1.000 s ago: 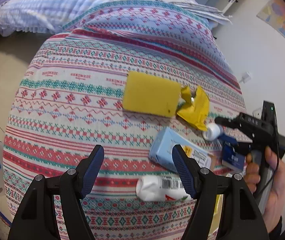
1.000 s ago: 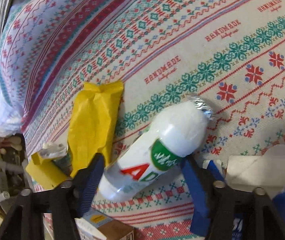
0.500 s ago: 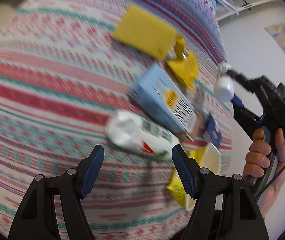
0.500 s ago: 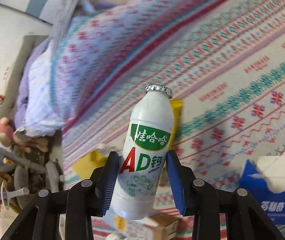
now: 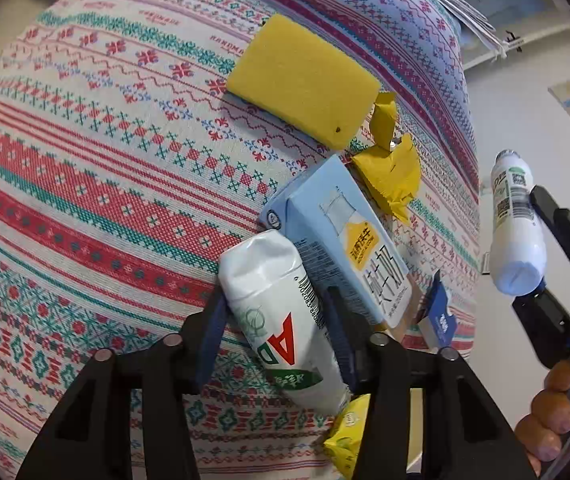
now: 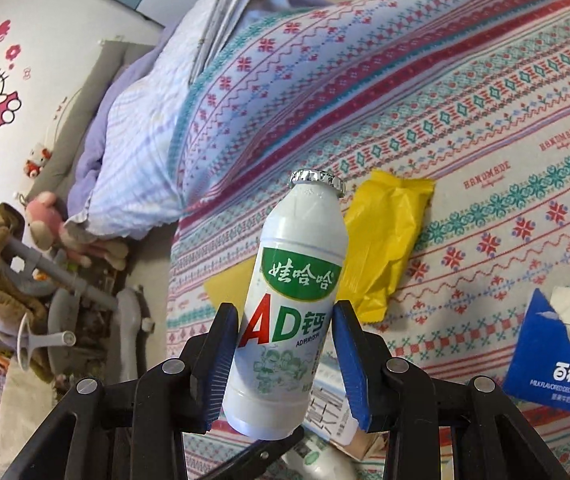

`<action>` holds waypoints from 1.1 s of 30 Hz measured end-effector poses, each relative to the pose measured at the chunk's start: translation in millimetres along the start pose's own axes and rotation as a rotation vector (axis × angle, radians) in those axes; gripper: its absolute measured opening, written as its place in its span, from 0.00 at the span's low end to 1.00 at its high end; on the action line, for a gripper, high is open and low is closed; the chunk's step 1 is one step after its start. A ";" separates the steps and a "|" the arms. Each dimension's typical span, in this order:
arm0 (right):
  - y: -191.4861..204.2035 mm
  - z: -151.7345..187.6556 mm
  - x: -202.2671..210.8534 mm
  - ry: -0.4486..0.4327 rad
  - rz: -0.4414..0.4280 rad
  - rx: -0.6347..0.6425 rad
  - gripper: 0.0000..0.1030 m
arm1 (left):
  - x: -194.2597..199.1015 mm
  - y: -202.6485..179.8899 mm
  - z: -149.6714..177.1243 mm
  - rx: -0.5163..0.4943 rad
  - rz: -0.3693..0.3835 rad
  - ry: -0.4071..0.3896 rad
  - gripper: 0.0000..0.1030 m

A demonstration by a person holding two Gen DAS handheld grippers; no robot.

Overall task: Collect trash
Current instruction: 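Grasp crumpled white bottle with the left tool, then carry both bottles over the white bin and open both tools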

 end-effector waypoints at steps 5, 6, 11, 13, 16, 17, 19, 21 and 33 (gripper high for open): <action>1.4 -1.3 4.0 -0.018 -0.008 0.022 0.42 | 16.8 -4.0 -5.0 -0.070 -0.030 -0.030 0.41; 2.5 -1.7 5.9 -0.024 -0.011 0.028 0.42 | 20.9 -5.0 -6.4 -0.079 -0.033 -0.041 0.40; 3.0 -1.8 10.9 -0.039 -0.018 0.048 0.42 | 44.4 2.6 -21.7 -0.121 -0.064 -0.108 0.40; 3.3 0.9 10.7 -0.038 -0.018 0.051 0.42 | 48.4 6.5 -27.9 -0.131 -0.080 -0.131 0.40; 7.4 5.9 10.3 -0.034 -0.025 0.058 0.42 | 53.3 15.3 -29.4 -0.129 -0.091 -0.144 0.40; 9.5 8.3 9.1 -0.030 -0.030 0.063 0.42 | 54.5 18.8 -30.0 -0.122 -0.090 -0.142 0.40; 15.0 13.3 6.7 -0.021 -0.040 0.075 0.42 | 60.1 26.8 -32.6 -0.114 -0.095 -0.150 0.40; 19.8 17.4 3.8 -0.014 -0.045 0.090 0.42 | 65.5 32.5 -35.0 -0.115 -0.104 -0.163 0.40; 51.5 61.3 -28.8 0.064 -0.061 0.205 0.42 | 100.6 85.3 -57.1 -0.030 -0.122 -0.213 0.40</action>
Point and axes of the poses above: each gripper's, at about its wrist camera, not at the fingertips, and x roughly against the way its jaws point, y to its left, z to its underside, the point moved 2 cm from there along -x, roughly the way its jaws point, and after that the axes turned 12 degrees about -y, right-handed, at the moved point
